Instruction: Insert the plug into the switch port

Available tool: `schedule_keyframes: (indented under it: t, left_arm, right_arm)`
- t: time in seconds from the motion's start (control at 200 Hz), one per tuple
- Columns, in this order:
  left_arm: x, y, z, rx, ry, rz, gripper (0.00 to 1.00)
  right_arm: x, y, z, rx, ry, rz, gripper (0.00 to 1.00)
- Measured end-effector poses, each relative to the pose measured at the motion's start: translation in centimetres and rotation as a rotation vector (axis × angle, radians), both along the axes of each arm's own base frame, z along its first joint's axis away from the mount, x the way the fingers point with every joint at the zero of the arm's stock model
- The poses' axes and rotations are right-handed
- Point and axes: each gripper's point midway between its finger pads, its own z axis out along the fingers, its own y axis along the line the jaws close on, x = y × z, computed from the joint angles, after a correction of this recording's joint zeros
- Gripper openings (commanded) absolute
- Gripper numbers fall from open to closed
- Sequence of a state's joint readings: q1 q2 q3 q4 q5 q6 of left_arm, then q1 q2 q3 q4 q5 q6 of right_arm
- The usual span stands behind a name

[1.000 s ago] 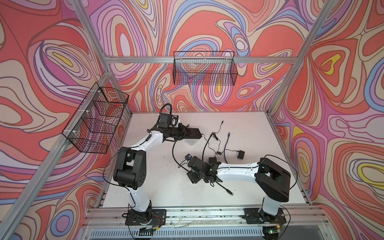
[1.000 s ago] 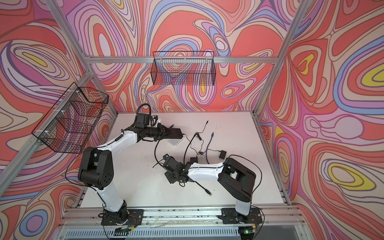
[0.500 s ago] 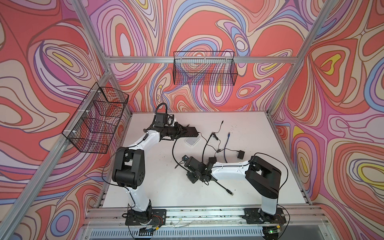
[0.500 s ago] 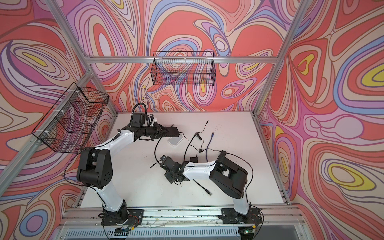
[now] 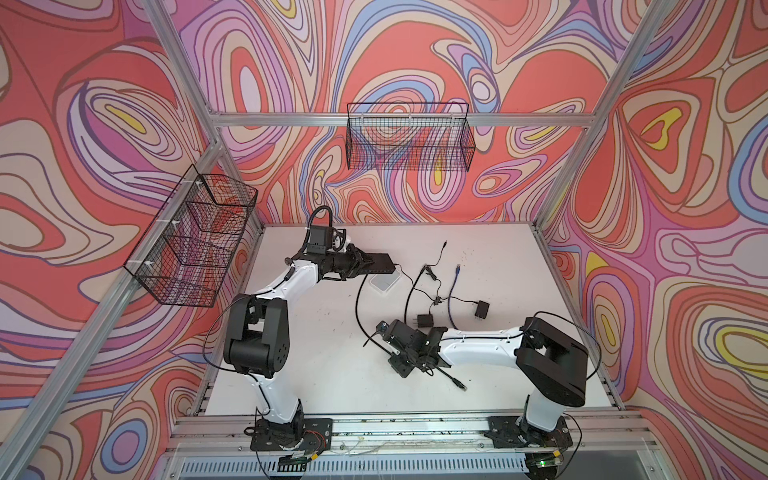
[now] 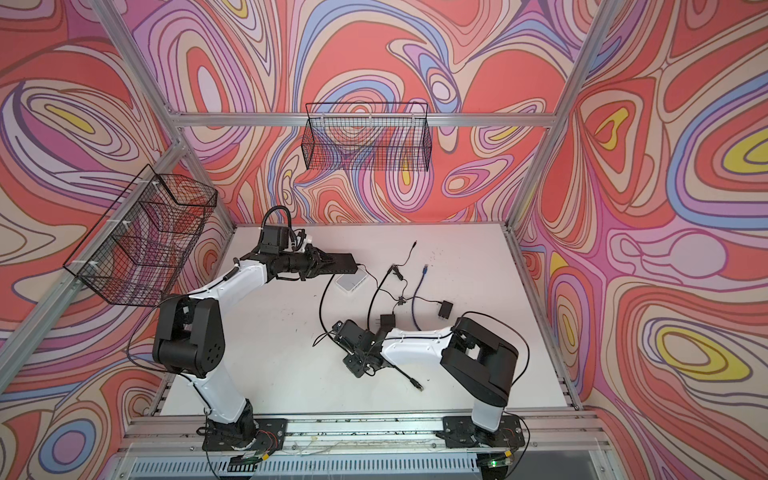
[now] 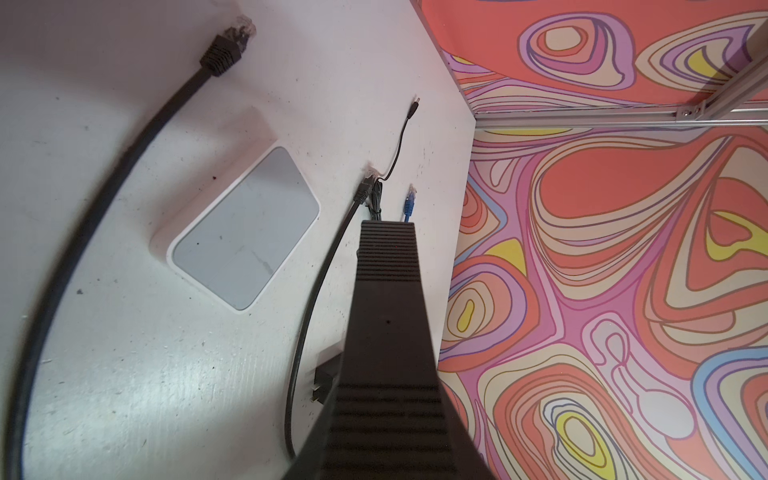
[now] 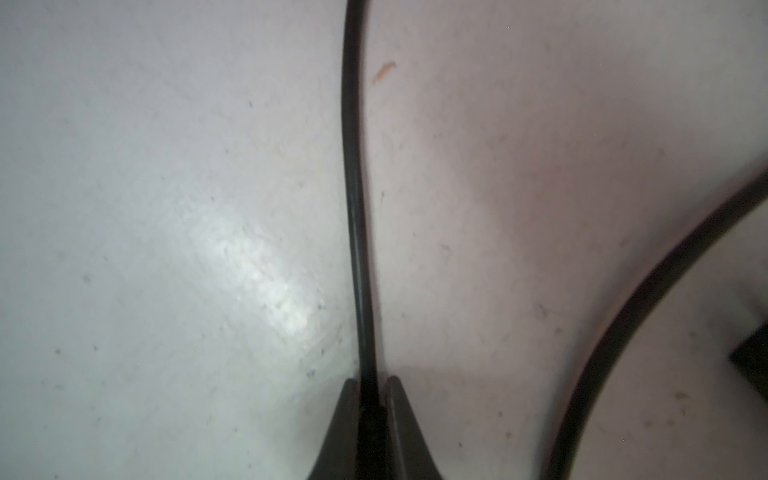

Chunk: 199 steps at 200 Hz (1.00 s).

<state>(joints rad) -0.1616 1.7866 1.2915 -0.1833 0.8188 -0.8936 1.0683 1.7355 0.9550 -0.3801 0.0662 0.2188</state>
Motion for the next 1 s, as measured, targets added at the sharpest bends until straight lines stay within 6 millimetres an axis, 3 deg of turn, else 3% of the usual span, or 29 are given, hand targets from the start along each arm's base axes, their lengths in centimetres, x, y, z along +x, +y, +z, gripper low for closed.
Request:
schedule_keyframes:
  t: [0.215, 0.491, 0.516, 0.521, 0.596, 0.691, 0.861, 0.997]
  left_arm:
    - [0.0, 0.1, 0.0, 0.000, 0.001, 0.002, 0.07]
    - [0.1, 0.2, 0.1, -0.002, -0.003, 0.003, 0.08]
    - [0.1, 0.3, 0.2, -0.002, -0.004, 0.004, 0.08]
    - [0.1, 0.3, 0.2, -0.002, -0.004, 0.004, 0.08]
    - [0.1, 0.6, 0.4, -0.006, -0.009, 0.008, 0.08]
    - [0.3, 0.9, 0.7, -0.009, -0.014, 0.014, 0.08]
    - [0.3, 1.0, 0.8, -0.015, -0.013, 0.014, 0.08]
    - [0.3, 1.1, 0.8, -0.018, -0.012, 0.015, 0.08]
  right_arm:
    - [-1.1, -2.3, -0.1, -0.049, 0.047, -0.058, 0.12]
    - [-2.1, -4.2, -0.2, -0.047, 0.090, -0.179, 0.24]
    - [-2.2, -4.6, -0.1, -0.048, 0.092, -0.192, 0.29]
    - [-2.3, -4.7, -0.2, -0.050, 0.093, -0.195, 0.34]
    - [-2.8, -6.1, 0.0, -0.061, 0.098, -0.236, 0.57]
    - [-3.0, -7.3, 1.0, -0.051, 0.082, -0.274, 0.64]
    - [-1.2, -5.8, 4.3, 0.039, -0.008, -0.276, 0.70]
    - [2.3, -1.7, 7.9, 0.135, -0.119, -0.261, 0.68]
